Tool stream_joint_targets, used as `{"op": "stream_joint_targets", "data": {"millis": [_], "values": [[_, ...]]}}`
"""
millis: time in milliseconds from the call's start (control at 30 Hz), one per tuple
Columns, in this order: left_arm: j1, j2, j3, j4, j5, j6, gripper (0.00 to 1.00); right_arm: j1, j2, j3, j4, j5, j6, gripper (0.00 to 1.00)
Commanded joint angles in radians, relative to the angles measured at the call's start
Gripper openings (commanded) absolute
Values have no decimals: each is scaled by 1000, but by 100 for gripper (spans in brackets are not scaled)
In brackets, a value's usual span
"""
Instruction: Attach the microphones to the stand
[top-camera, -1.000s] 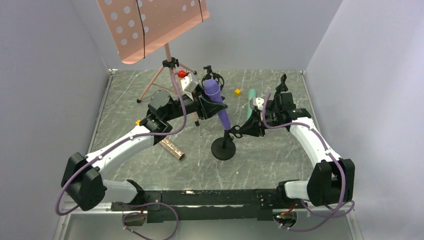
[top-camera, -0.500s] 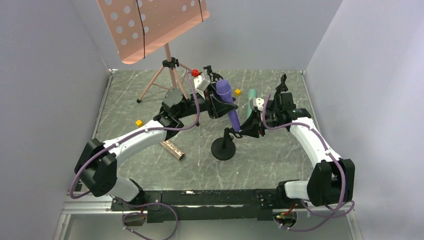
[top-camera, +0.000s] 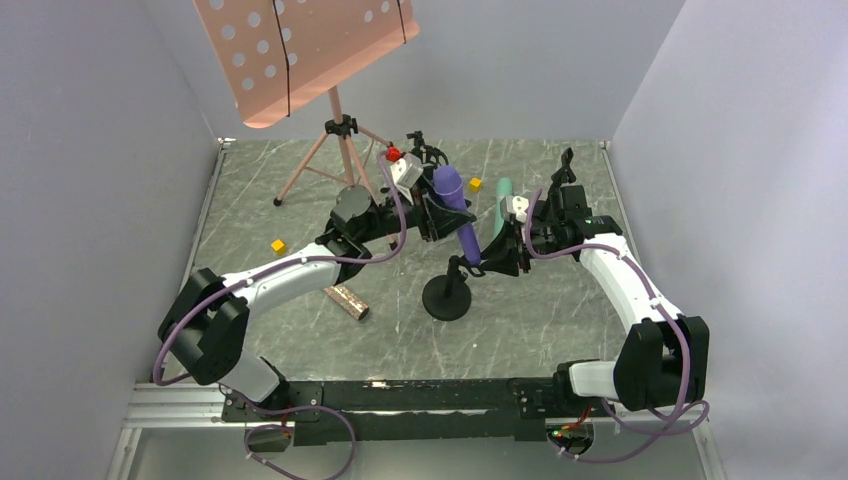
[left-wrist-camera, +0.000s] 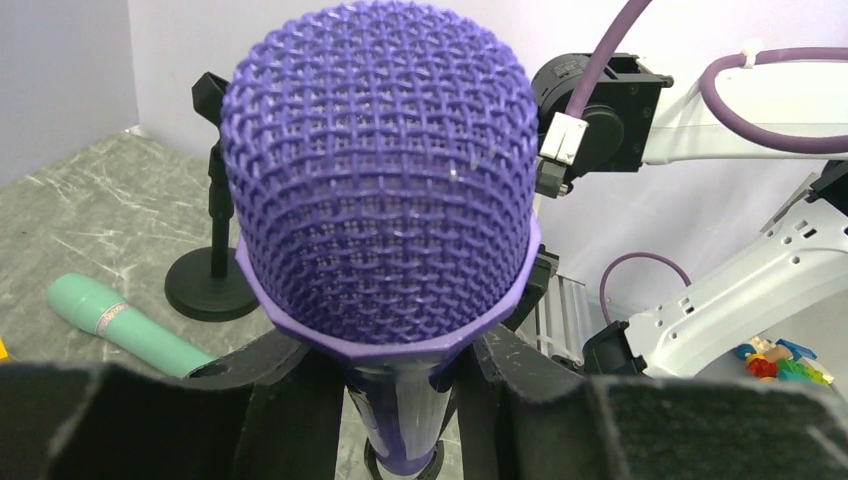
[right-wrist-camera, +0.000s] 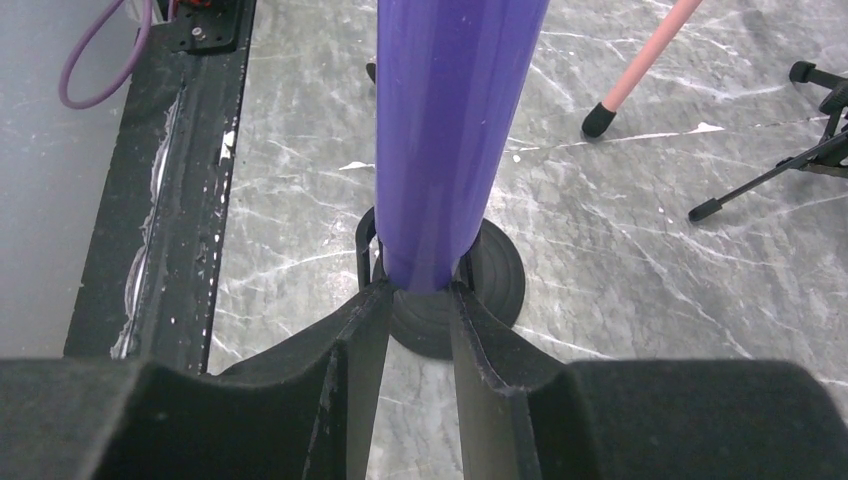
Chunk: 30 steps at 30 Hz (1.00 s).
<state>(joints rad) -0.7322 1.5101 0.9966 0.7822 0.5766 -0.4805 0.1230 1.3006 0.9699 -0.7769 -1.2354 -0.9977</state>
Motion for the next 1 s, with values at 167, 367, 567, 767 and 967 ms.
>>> {"op": "stream_joint_targets", "data": {"millis": [167, 367, 567, 767, 967], "values": [[-4, 13, -97, 81, 10, 7, 0, 8, 15, 28, -46, -6, -38, 41], [-4, 21, -118, 31, 5, 49, 0, 0, 9, 40, -69, 14, -55, 43], [-4, 25, -109, -41, 7, 100, 0, -15, 17, 55, -115, 41, -97, 45], [-6, 55, -120, -17, 16, 90, 0, -38, 24, 88, -204, 37, -171, 45], [-5, 81, -140, -24, 29, 100, 0, -98, 17, 133, -320, 15, -258, 46]]}}
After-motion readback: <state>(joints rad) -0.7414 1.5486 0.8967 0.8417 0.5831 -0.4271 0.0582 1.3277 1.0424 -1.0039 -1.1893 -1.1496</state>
